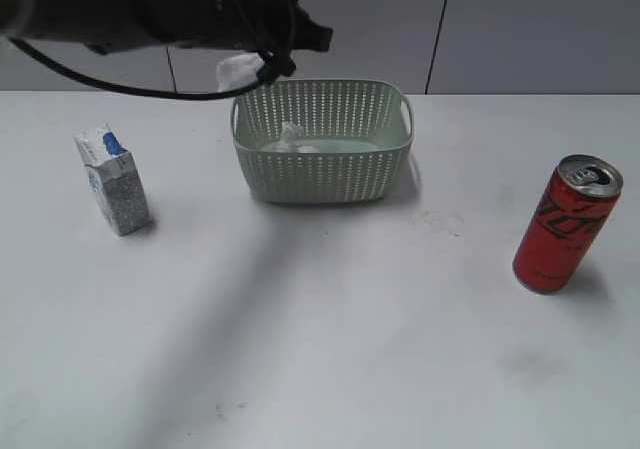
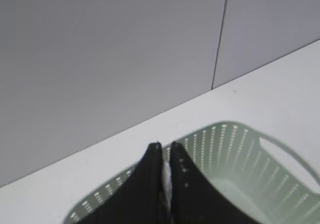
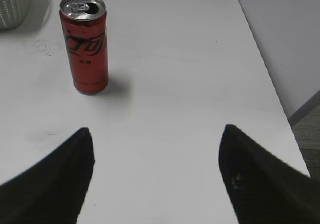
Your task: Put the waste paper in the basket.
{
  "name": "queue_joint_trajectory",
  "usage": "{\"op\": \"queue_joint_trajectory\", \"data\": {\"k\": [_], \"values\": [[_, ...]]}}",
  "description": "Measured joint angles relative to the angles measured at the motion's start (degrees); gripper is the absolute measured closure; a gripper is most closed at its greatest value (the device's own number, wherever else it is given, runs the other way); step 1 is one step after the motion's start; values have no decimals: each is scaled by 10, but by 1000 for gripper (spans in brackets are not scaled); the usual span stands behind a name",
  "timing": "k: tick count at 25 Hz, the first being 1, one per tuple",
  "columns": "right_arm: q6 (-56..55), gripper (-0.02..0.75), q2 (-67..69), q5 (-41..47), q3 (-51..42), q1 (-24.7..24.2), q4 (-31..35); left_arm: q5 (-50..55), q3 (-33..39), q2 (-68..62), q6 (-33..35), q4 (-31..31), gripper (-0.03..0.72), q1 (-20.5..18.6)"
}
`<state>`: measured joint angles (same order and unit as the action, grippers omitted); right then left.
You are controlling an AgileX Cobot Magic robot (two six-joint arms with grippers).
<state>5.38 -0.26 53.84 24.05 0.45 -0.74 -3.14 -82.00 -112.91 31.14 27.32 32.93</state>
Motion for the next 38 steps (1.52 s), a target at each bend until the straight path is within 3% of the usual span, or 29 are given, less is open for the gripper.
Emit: {"op": "queue_joint_trajectory", "data": {"k": [3, 5, 7, 12, 14, 21, 27, 30, 38], "values": [[0, 149, 0, 0, 0, 0, 0, -20, 0, -33, 0, 1, 664, 2], [-1, 149, 0, 0, 0, 0, 0, -22, 0, -44, 0, -1, 609, 2], [-1, 149, 0, 0, 0, 0, 0, -23, 0, -46, 0, -1, 505, 3], [-1, 150, 0, 0, 0, 0, 0, -13, -1, -46, 0, -2, 129, 3], [-1, 150, 0, 0, 0, 0, 0, 12, -5, -46, 0, -1, 64, 3], [-1, 150, 0, 0, 0, 0, 0, 122, -63, -37, 0, 0, 40, 4], [-1, 153, 0, 0, 0, 0, 0, 327, -165, -10, -8, -2, 101, -16], [-1, 153, 0, 0, 0, 0, 0, 433, -217, -8, -46, -13, 106, -43], [-1, 153, 0, 0, 0, 0, 0, 670, -280, -2, -213, -177, 107, -118]]}}
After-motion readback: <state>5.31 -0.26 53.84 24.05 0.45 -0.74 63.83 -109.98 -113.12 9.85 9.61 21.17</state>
